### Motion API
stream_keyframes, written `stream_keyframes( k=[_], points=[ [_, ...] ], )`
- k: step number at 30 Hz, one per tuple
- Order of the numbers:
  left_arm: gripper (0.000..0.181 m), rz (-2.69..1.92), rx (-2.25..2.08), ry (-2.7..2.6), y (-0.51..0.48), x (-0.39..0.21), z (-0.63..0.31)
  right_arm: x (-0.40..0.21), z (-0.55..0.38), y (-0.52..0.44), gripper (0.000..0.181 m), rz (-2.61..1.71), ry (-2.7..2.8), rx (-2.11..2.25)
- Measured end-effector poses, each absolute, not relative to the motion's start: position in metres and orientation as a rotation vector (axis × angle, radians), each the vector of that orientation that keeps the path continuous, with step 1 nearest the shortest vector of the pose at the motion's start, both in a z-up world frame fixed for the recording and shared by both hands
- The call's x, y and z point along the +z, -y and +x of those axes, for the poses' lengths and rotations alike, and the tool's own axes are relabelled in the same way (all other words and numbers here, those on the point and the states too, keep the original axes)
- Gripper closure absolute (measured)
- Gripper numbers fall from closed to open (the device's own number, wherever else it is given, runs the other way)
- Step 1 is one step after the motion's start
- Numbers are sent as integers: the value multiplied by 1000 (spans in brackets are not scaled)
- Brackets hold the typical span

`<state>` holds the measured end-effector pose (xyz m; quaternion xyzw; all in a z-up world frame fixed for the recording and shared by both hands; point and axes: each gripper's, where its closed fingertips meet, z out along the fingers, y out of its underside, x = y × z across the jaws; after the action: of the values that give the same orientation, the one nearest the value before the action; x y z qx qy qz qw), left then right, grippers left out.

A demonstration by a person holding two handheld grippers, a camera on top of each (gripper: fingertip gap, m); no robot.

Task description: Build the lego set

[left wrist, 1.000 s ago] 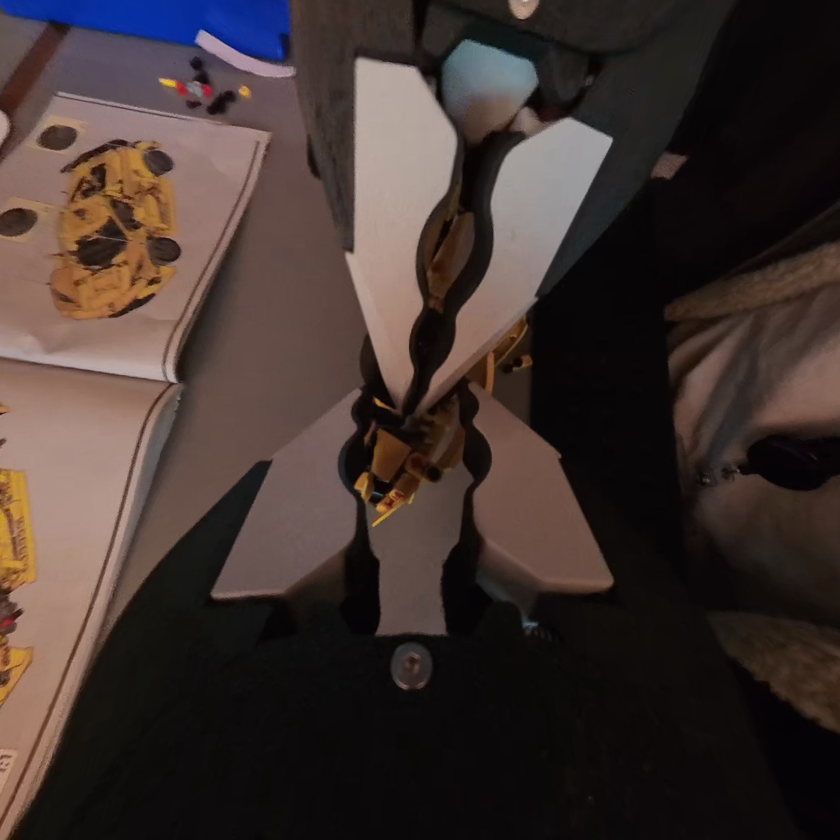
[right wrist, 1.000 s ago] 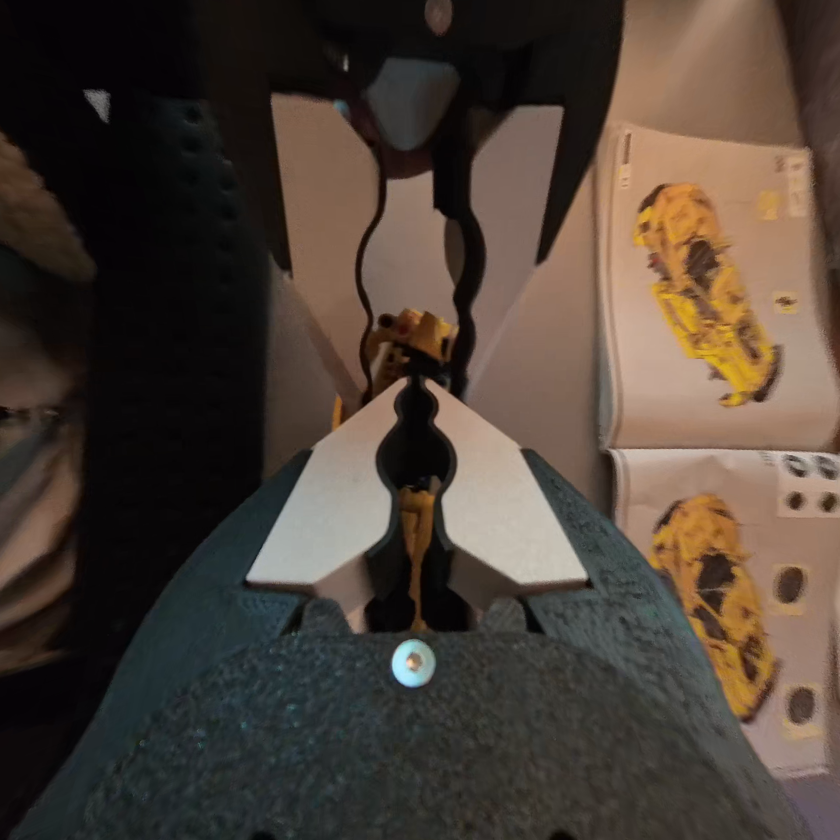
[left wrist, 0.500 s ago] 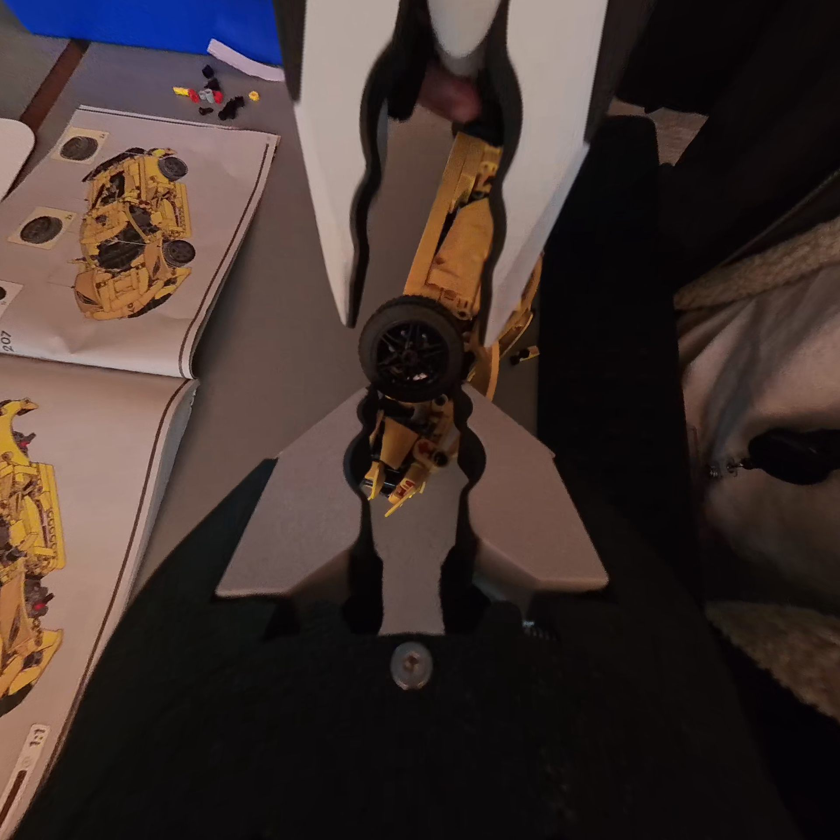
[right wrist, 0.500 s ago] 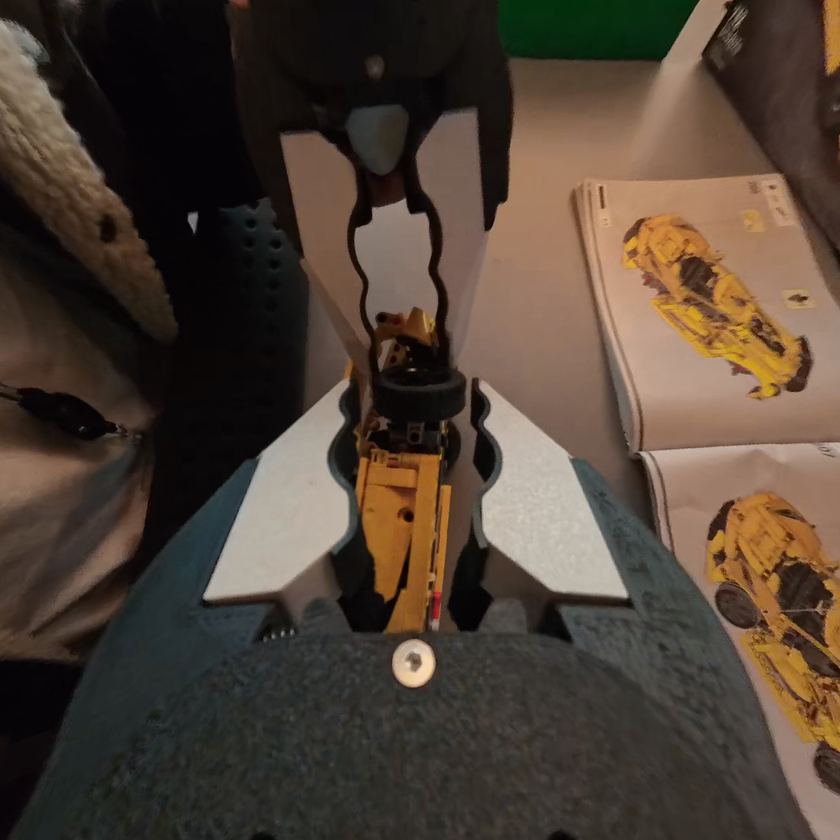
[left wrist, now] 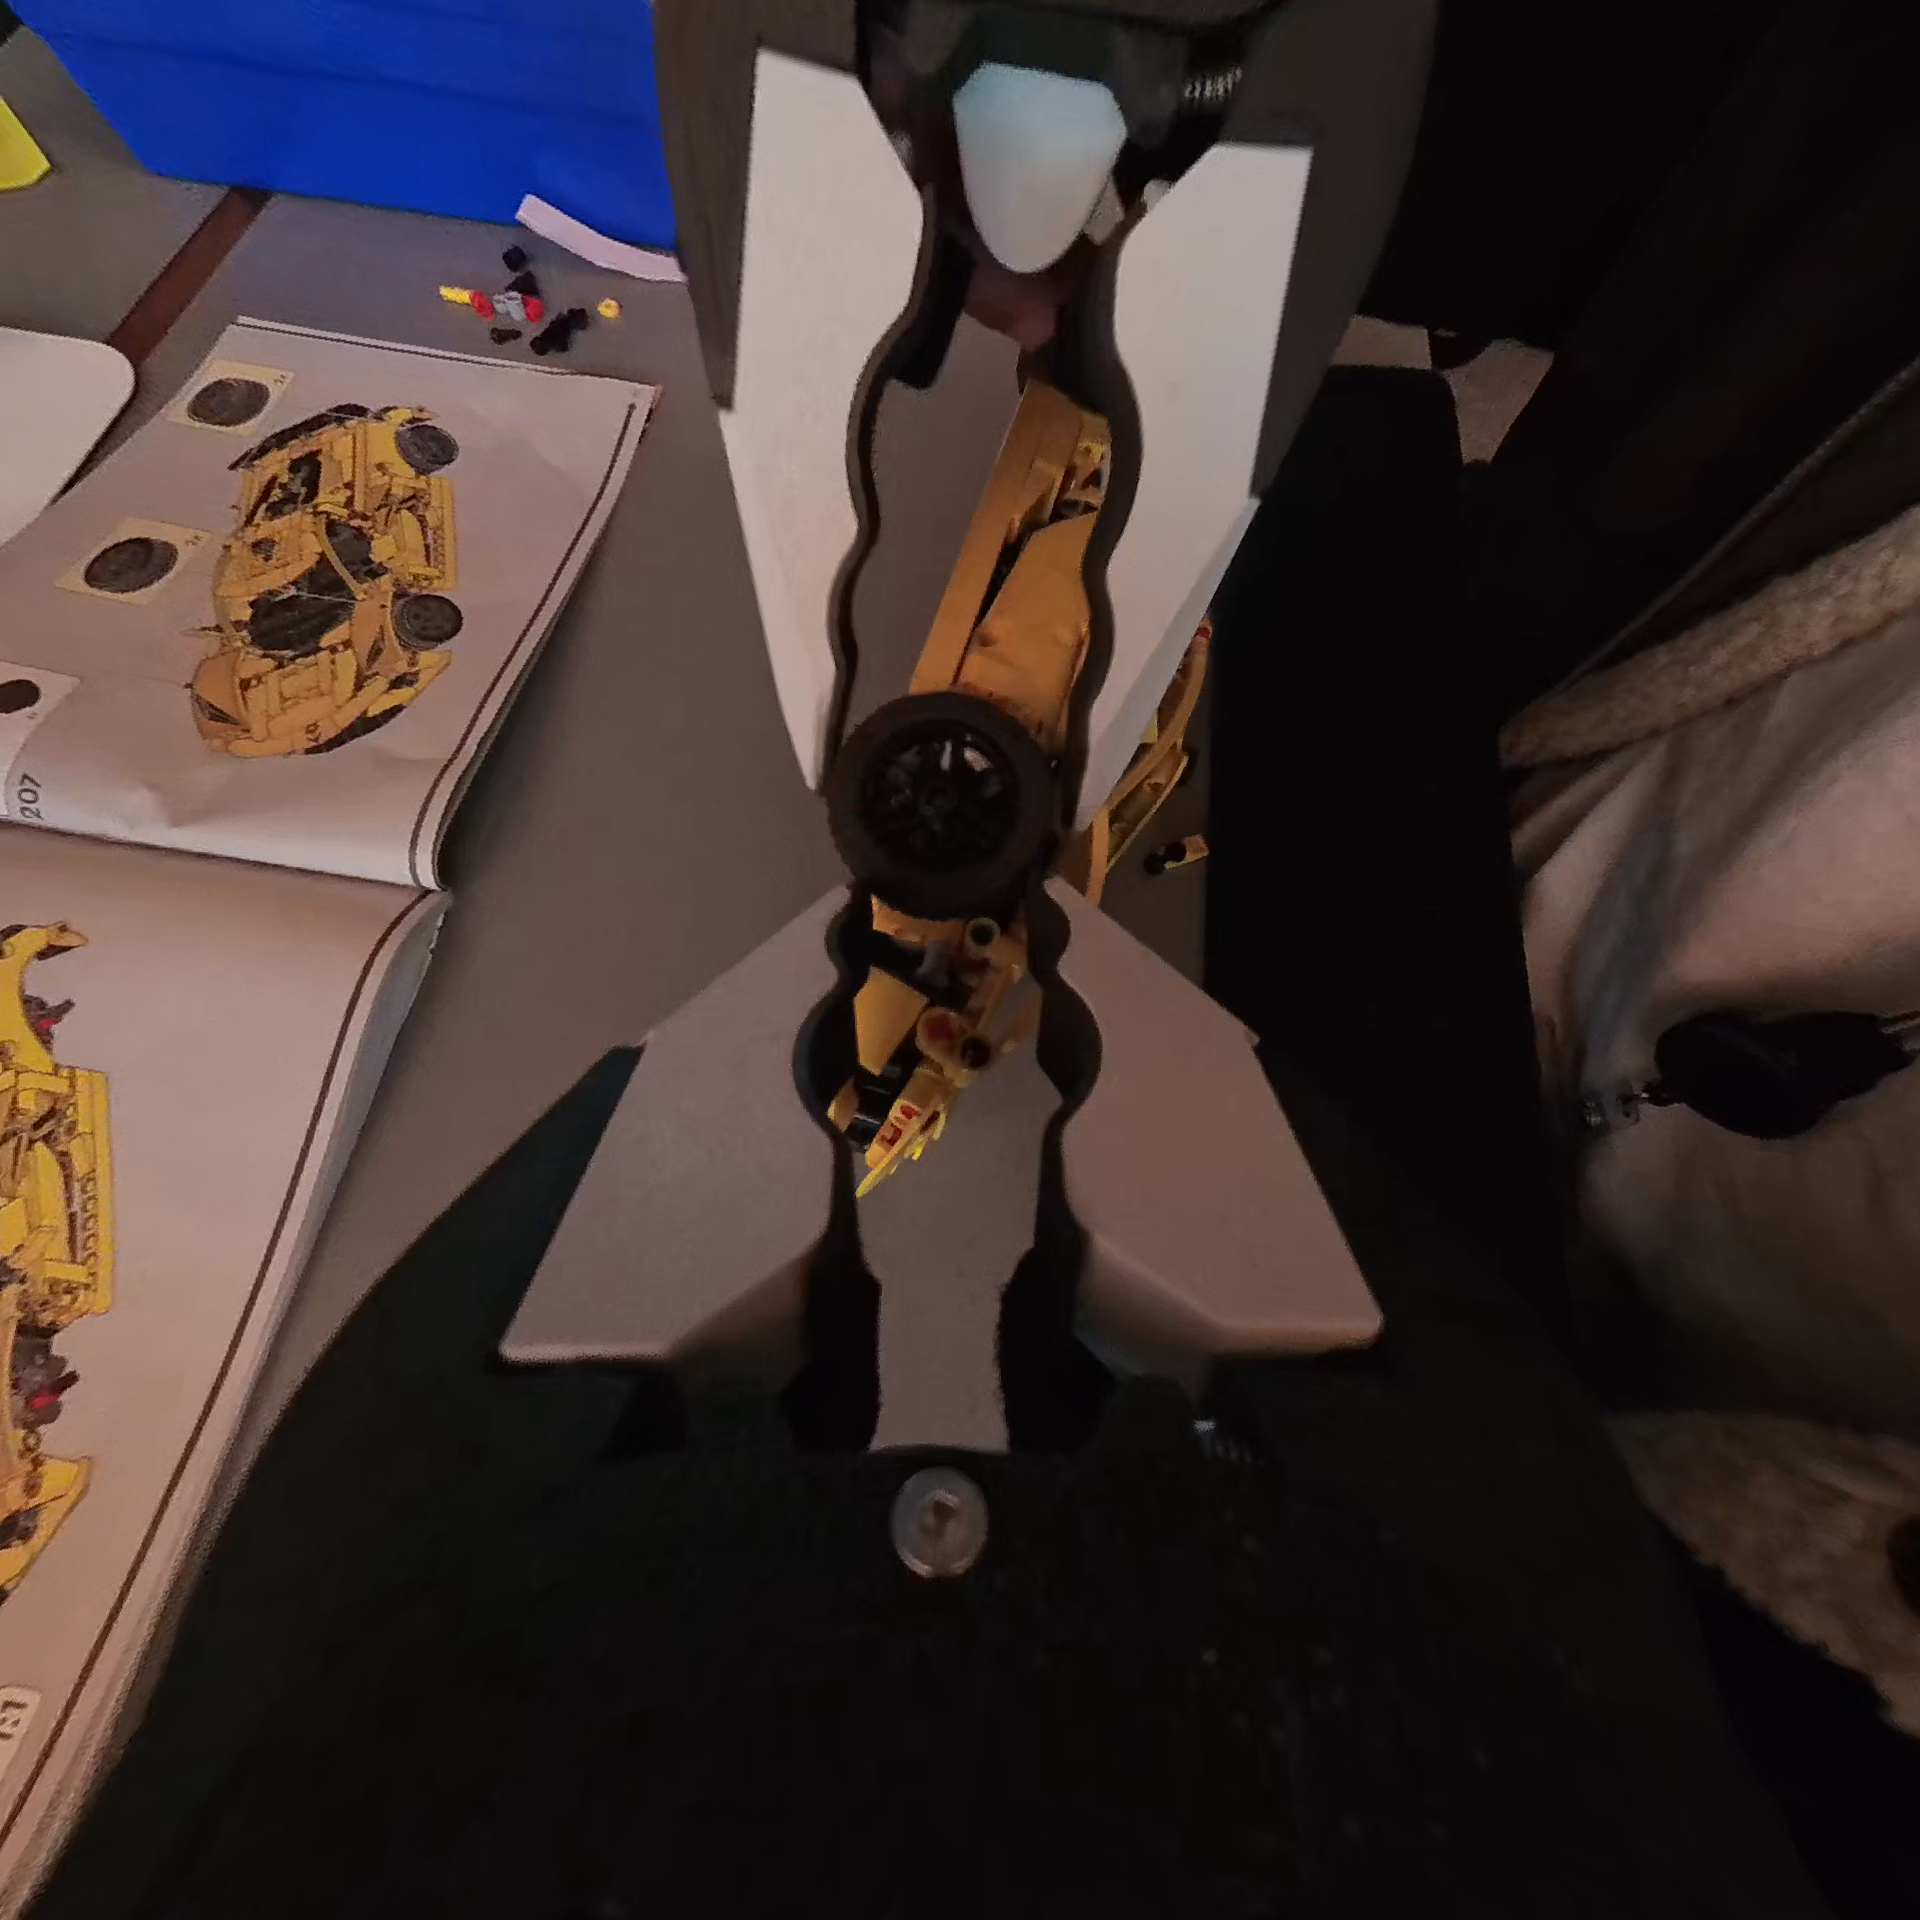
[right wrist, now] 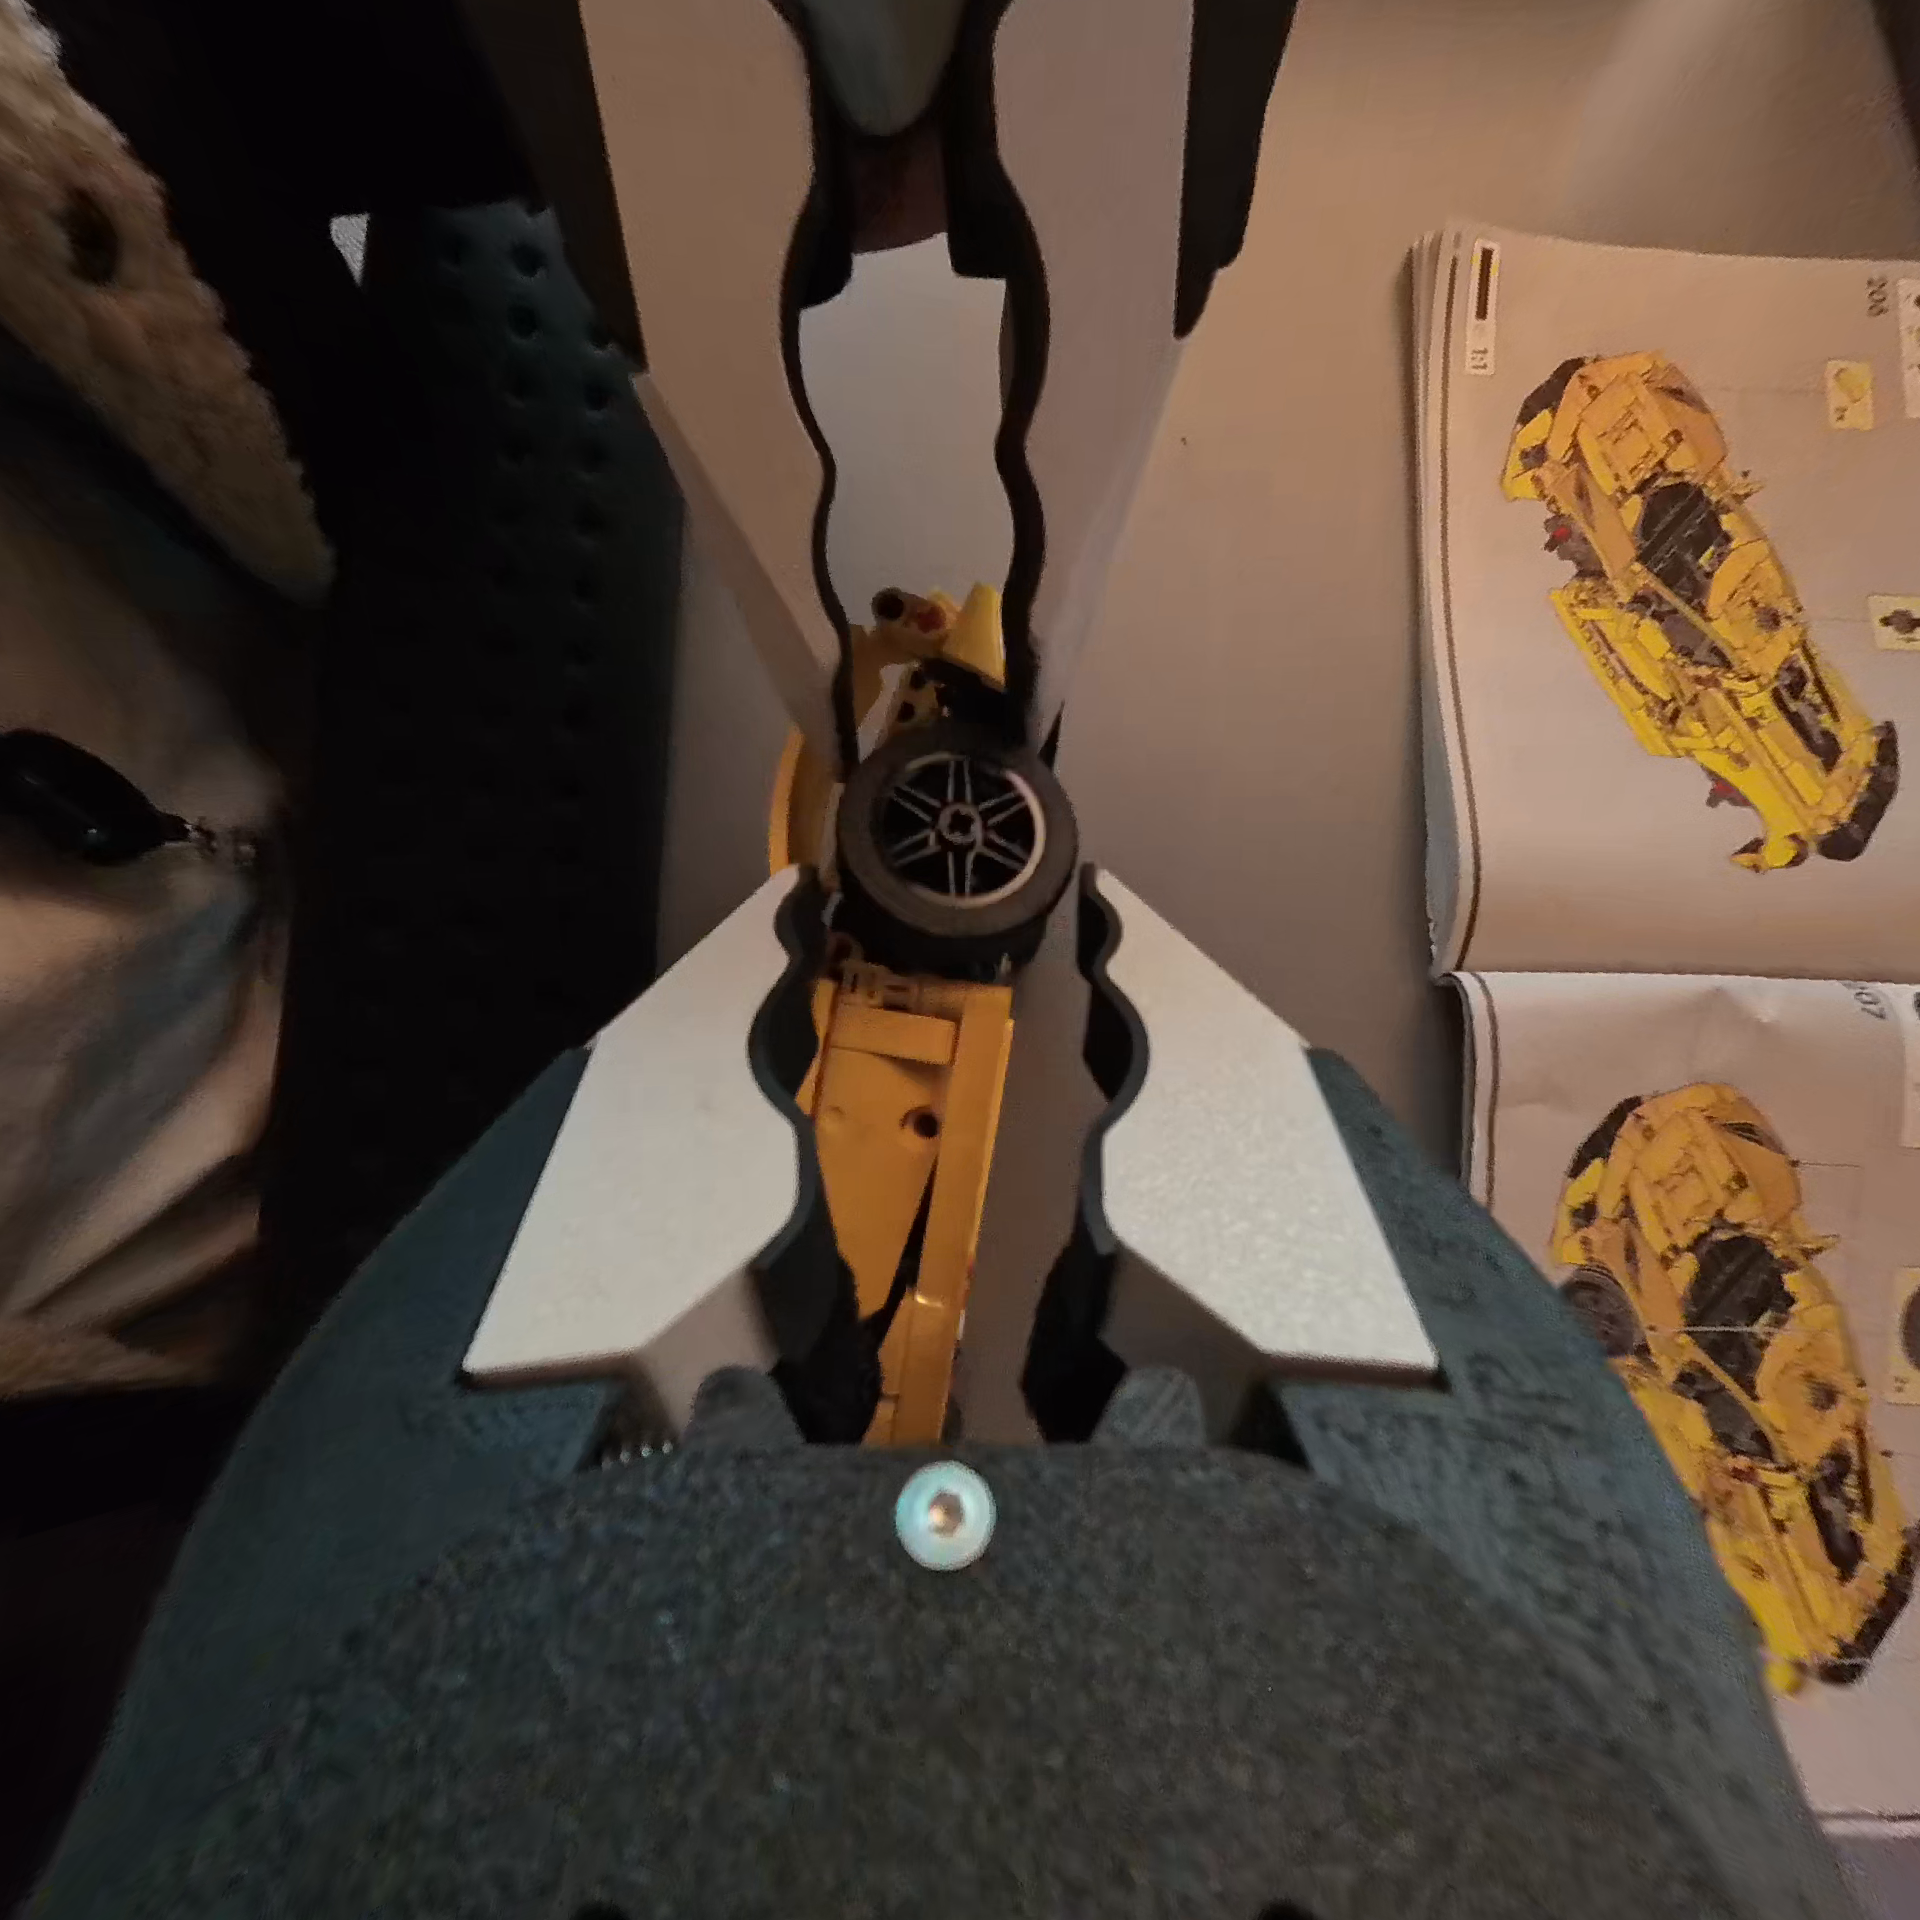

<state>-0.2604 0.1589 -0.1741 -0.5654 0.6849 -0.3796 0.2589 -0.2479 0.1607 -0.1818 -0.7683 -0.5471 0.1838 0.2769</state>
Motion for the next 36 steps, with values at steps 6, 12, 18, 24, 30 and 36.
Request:
stream_keyframes(
  k=[6, 12, 18, 24, 30, 36],
  points=[
    [151, -1524, -1034, -1842, -160, -174, -260, -161, -251, -168, 127, -2062, 1466, 499],
    [154, -1505, -1049, -1823, -158, -171, -262, -179, -250, -160, 138, -2201, 1606, 469],
    [125, -1449, -1335, -1541, -167, -157, -281, -160, -236, -167, 138, -2168, 1487, 460],
    [109, -1400, -1384, -1526, -165, -174, -273, -162, -234, -167, 138, -2203, 1463, 458],
    [111, -1406, -1293, -1601, -162, -190, -260, -175, -249, -162, 138, -2229, 1609, 310],
    [118, -1418, -1289, -1593, -162, -196, -259, -181, -250, -165, 138, -2235, 1646, 208]
  ],
)
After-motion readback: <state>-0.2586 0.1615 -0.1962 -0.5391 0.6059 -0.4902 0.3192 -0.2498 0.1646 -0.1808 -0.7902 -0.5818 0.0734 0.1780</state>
